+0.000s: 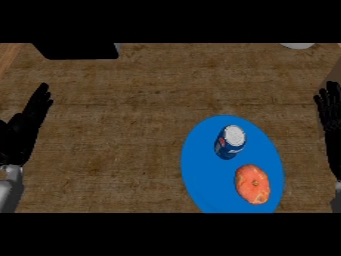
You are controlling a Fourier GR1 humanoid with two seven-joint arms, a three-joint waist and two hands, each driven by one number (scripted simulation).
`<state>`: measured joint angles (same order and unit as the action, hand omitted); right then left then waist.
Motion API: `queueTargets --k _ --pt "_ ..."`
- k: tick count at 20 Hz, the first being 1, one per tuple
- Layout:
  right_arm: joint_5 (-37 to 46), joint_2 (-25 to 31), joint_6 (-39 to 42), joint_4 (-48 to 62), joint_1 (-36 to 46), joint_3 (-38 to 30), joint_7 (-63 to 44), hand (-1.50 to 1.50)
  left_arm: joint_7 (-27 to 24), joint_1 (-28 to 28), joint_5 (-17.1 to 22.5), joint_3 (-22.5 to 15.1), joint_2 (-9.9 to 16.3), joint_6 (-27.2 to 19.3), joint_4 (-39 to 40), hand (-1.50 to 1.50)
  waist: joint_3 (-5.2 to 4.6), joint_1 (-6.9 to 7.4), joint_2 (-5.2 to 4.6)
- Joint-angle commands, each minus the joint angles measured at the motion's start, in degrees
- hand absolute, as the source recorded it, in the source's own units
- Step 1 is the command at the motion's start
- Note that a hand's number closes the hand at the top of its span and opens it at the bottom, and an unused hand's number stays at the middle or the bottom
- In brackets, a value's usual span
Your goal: Pick the can from the plate and place it in the cardboard box
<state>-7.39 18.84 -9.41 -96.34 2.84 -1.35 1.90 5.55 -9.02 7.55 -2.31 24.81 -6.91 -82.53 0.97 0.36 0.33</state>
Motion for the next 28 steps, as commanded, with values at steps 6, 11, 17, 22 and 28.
queueTargets --k 6,11,17,22,28 --pt "-6.49 -0.85 10.14 -0.18 -11.84 -11.18 38.44 -1.5 -4.08 1.23 -8.37 -3.85 1.52 -1.06 2.06 0.0 -0.36 -5.21 0.06" --pt "-6.43 -10.16 1.5 11.84 -15.0 -19.85 53.61 -1.5 -7.84 5.34 -8.94 -7.05 -1.63 -0.31 3.05 0.0 -0.59 -2.36 -0.47" --pt "9.93 -5.78 1.03 9.31 -26.5 -15.57 67.44 -1.5 -6.35 3.08 -9.5 -6.55 -1.09 0.15 3.62 0.0 -0.97 -1.68 -0.22" --pt "21.29 -7.26 -5.69 -4.74 -35.18 -11.77 54.37 -1.5 -9.78 4.06 -11.26 -7.74 -3.33 -0.74 5.96 0.0 -1.16 -1.22 -0.32" --pt "33.45 -10.19 -4.91 -22.19 -44.12 -2.93 38.77 -1.5 -8.63 1.27 -11.1 -6.16 -2.68 1.29 7.05 0.0 -1.1 -0.82 -0.43"
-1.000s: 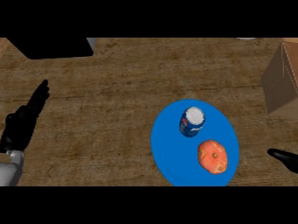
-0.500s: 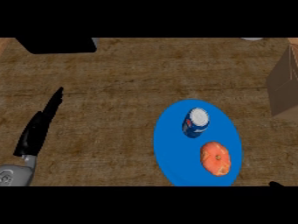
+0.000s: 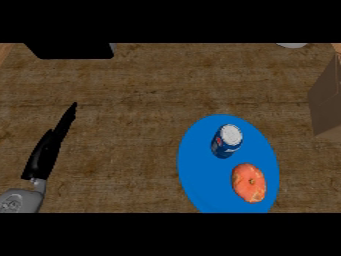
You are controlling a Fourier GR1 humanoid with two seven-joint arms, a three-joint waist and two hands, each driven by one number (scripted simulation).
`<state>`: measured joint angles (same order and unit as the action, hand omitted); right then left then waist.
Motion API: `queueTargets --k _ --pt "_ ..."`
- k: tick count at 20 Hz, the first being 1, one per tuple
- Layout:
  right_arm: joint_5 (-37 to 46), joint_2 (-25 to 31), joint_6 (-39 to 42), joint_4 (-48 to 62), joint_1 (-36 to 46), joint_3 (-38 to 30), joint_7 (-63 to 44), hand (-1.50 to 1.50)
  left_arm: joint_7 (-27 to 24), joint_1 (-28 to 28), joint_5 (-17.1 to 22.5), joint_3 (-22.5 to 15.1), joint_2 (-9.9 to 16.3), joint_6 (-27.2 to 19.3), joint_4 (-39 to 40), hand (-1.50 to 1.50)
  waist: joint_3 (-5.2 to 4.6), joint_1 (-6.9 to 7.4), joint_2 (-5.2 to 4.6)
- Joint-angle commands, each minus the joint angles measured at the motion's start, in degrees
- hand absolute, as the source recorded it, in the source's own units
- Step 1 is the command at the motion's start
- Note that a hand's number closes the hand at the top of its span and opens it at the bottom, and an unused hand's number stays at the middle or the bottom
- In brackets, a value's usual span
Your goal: Pick the can from the plate and place it in the cardboard box
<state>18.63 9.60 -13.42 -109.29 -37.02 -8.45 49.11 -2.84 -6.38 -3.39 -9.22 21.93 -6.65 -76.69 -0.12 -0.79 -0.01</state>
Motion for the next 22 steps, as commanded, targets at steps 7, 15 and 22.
queueTargets --k 7,15,22 --pt "24.32 -4.15 1.24 -22.25 -8.42 11.0 -28.28 -1.5 -1.33 -1.49 -0.71 1.35 -0.22 1.55 1.81 0.0 -0.01 1.0 -0.2" --pt "43.85 -8.42 9.0 -24.28 -0.96 22.04 -46.64 -1.5 0.55 -2.58 -0.14 2.77 -0.09 4.26 0.95 0.0 0.05 1.23 -0.09" --pt "40.15 -7.48 15.63 -18.73 9.79 19.53 -53.0 -1.5 -1.23 -0.88 -3.25 2.98 -3.86 3.13 2.3 0.0 0.11 0.71 0.0"
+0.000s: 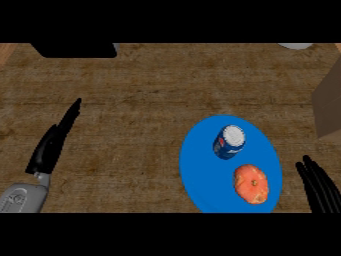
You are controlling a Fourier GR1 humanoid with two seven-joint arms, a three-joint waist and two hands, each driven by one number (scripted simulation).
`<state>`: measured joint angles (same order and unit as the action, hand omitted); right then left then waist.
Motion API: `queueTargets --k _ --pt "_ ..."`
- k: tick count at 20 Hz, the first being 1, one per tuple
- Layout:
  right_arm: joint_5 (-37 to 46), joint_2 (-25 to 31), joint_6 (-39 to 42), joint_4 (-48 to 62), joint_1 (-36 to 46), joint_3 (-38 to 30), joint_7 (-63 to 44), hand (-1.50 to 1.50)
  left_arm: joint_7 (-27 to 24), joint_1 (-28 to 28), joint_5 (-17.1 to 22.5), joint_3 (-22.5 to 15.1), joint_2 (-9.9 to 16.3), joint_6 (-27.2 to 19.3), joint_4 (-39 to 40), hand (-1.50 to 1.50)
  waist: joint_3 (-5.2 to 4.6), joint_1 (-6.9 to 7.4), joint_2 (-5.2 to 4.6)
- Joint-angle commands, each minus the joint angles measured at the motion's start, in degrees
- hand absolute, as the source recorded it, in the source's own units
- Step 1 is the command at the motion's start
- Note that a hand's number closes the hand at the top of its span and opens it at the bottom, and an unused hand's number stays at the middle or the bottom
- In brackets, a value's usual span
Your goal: Pick the can from the plate and place it in the cardboard box
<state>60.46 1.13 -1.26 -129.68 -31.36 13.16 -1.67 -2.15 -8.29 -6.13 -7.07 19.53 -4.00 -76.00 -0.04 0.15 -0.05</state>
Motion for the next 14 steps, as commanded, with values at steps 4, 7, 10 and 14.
queueTargets --k 4,7,10,14 --pt "2.91 -0.71 -1.52 7.2 4.63 3.21 -2.59 -1.5 1.53 4.39 -2.65 0.31 -1.59 -0.05 -6.04 0.0 0.05 -0.2 0.14" --pt "6.23 -1.1 -5.48 11.86 9.6 3.75 -4.26 -1.5 -1.66 0.88 -1.8 2.82 -2.04 2.08 0.84 0.0 0.04 -0.29 0.07" --pt "8.52 -1.11 -10.68 13.48 10.13 6.15 -4.16 -1.5 2.16 -2.49 -1.85 3.4 -2.14 2.85 -0.27 0.0 0.04 -0.41 0.08" --pt "11.35 -1.11 -6.17 13.53 15.71 6.12 -8.81 -1.5 -0.21 -0.57 -4.44 3.18 -3.89 2.04 1.54 0.0 0.03 -0.25 0.07"
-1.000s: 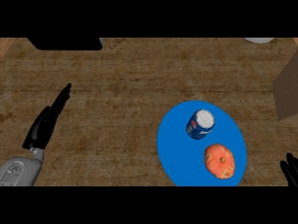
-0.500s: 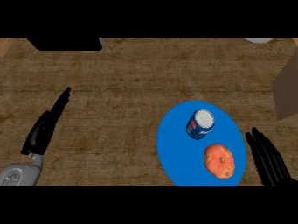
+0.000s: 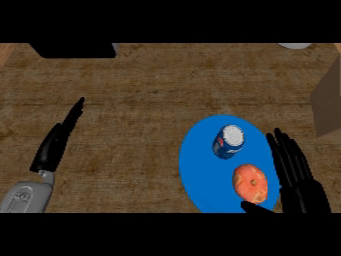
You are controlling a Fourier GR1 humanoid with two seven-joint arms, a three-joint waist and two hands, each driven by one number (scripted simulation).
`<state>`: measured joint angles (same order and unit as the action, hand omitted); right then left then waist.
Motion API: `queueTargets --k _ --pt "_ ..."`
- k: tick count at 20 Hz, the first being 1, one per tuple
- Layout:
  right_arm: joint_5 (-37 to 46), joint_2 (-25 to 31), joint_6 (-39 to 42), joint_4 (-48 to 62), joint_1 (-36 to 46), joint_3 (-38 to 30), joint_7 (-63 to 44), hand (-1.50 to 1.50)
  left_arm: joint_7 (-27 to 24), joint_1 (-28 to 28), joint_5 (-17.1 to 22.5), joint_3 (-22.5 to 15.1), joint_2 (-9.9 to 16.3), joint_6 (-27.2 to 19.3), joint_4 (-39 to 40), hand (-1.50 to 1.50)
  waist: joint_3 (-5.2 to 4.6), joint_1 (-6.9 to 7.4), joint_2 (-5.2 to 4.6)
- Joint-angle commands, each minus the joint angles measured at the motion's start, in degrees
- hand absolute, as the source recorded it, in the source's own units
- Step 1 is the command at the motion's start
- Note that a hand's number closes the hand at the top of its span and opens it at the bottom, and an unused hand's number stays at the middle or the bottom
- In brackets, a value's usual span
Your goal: Pick the can from the plate and place it in the cardboard box
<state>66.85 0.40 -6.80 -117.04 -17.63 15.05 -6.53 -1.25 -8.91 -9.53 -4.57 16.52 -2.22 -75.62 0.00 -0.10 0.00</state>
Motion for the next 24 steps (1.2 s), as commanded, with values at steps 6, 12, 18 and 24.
queueTargets --k 6,12,18,24 --pt "2.37 -0.37 1.68 5.29 5.51 3.79 -6.65 -1.5 2.89 2.41 -1.18 2.5 0.02 3.13 -5.47 0.0 0.0 0.14 0.04" --pt "1.76 -0.36 2.11 11.96 13.34 -0.77 -7.03 -1.5 -3.27 -0.22 -3.25 3.46 -3.05 2.24 2.96 0.0 -0.01 0.07 -0.05" --pt "0.16 0.34 -0.86 14.55 11.71 -0.87 -4.27 -1.5 -3.85 2.25 -4.24 5.39 -2.7 4.07 0.2 0.0 0.0 0.07 0.01" --pt "0.21 -0.36 0.85 16.4 13.99 1.48 -6.8 -1.5 -1.54 0.24 -5.76 4.83 -5.2 3.88 0.57 0.0 0.0 0.05 0.01"
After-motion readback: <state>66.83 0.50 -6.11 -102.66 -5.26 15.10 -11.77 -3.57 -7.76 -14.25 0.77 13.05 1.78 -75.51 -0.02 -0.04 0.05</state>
